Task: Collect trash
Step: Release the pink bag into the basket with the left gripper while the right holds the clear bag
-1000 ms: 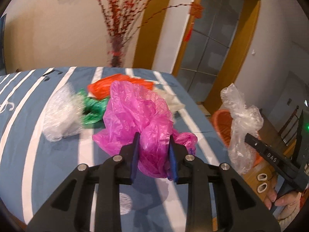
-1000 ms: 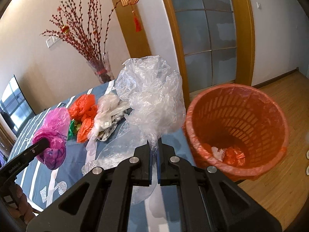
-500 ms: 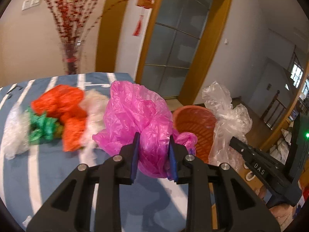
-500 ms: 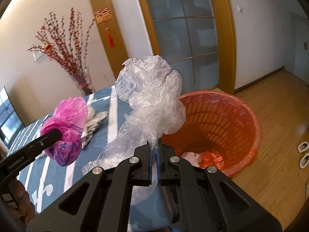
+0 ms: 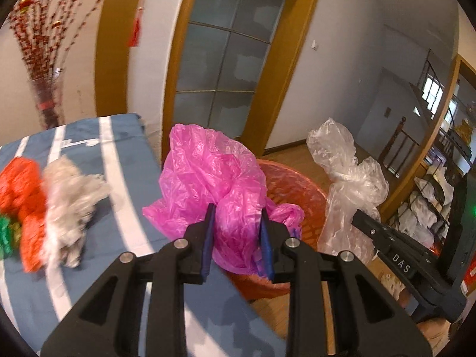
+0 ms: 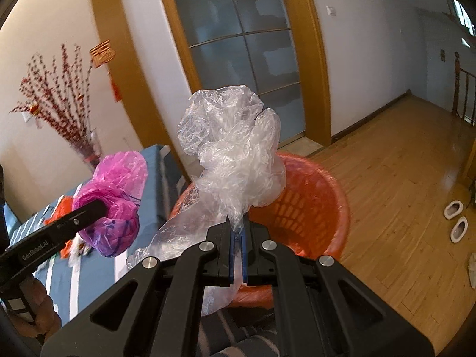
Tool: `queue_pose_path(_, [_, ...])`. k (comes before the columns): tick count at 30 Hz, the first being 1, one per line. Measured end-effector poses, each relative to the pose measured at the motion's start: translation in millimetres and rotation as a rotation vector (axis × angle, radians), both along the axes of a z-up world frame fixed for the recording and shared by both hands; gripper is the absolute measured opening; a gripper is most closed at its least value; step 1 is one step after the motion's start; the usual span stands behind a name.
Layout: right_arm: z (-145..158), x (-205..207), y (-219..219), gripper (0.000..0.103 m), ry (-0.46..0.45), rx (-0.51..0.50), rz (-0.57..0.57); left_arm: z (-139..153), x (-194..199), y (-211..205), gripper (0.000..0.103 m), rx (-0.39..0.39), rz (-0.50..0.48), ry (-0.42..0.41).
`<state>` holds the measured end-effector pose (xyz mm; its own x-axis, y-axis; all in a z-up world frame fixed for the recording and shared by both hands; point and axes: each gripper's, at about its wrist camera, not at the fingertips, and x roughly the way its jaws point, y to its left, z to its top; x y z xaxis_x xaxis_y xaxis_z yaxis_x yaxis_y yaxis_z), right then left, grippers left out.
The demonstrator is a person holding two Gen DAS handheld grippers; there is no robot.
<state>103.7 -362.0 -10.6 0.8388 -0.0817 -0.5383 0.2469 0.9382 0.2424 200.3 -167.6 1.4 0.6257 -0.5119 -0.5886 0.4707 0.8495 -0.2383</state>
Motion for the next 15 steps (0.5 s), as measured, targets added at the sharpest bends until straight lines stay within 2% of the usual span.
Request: queue_pose_path(15, [-21.3, 24.1, -36.0, 0.004, 0.022, 0.029, -0.036, -35.7, 43.8, -52.7, 0.028, 0.022, -0.076, 0.067])
